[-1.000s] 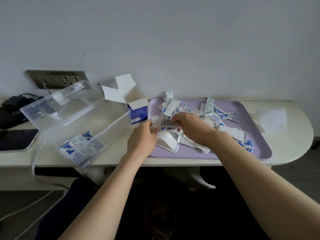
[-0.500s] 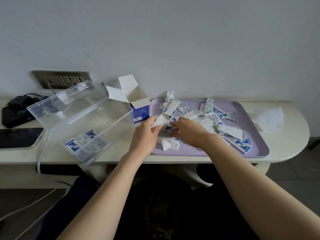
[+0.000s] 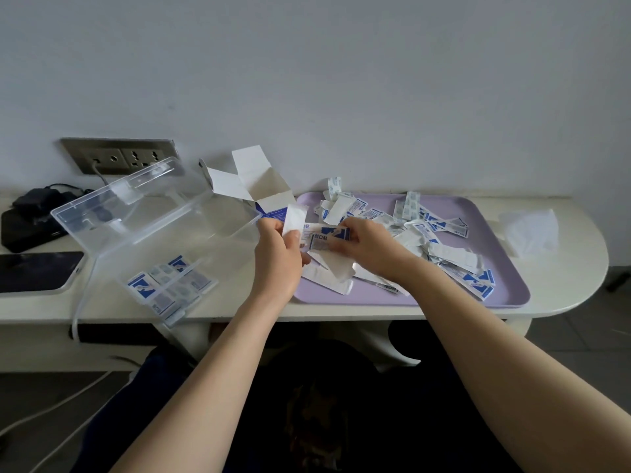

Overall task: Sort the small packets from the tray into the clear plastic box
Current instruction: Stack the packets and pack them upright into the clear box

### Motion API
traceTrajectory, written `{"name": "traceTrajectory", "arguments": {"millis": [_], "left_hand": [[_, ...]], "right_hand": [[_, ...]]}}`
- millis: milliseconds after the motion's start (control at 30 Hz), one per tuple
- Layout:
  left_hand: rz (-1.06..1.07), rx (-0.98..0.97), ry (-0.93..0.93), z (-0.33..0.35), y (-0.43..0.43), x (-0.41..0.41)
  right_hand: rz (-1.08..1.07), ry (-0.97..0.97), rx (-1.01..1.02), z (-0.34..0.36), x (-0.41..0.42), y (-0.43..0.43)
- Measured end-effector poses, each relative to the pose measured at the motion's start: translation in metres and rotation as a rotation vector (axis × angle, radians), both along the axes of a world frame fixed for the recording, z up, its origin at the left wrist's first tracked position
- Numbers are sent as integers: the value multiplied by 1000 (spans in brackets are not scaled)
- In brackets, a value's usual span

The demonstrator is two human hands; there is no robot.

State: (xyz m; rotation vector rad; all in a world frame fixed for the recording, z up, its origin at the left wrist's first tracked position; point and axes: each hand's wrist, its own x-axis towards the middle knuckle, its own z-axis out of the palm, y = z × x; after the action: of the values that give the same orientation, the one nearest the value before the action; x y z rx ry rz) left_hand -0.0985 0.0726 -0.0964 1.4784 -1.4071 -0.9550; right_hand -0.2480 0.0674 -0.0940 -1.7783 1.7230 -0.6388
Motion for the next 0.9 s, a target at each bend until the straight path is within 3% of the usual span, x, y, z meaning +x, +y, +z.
{"name": "traceTrajectory", "arguments": {"millis": [133,233,367,567,767,900], "left_hand": [[-91,-24,-144,-5,-6,0],[-262,-72,-407,-11,-8,0],[-311,-277,-678,-13,-11,1],[-372,-361,-759,-6,-13,0],[-466,-206,-842,-9,-15,-9],[-423,-206,-763,-17,-18,-15]], "right_hand": [[-46,215,-58,-2,-2,-1],[-48,160,-68,-4,-5,-7],[9,85,-6,-1,-12,-11],[111,4,91,3,-25,-12],[238,84,130,-5,-19,-10],[219,111,39,-6,-14,-10]]}}
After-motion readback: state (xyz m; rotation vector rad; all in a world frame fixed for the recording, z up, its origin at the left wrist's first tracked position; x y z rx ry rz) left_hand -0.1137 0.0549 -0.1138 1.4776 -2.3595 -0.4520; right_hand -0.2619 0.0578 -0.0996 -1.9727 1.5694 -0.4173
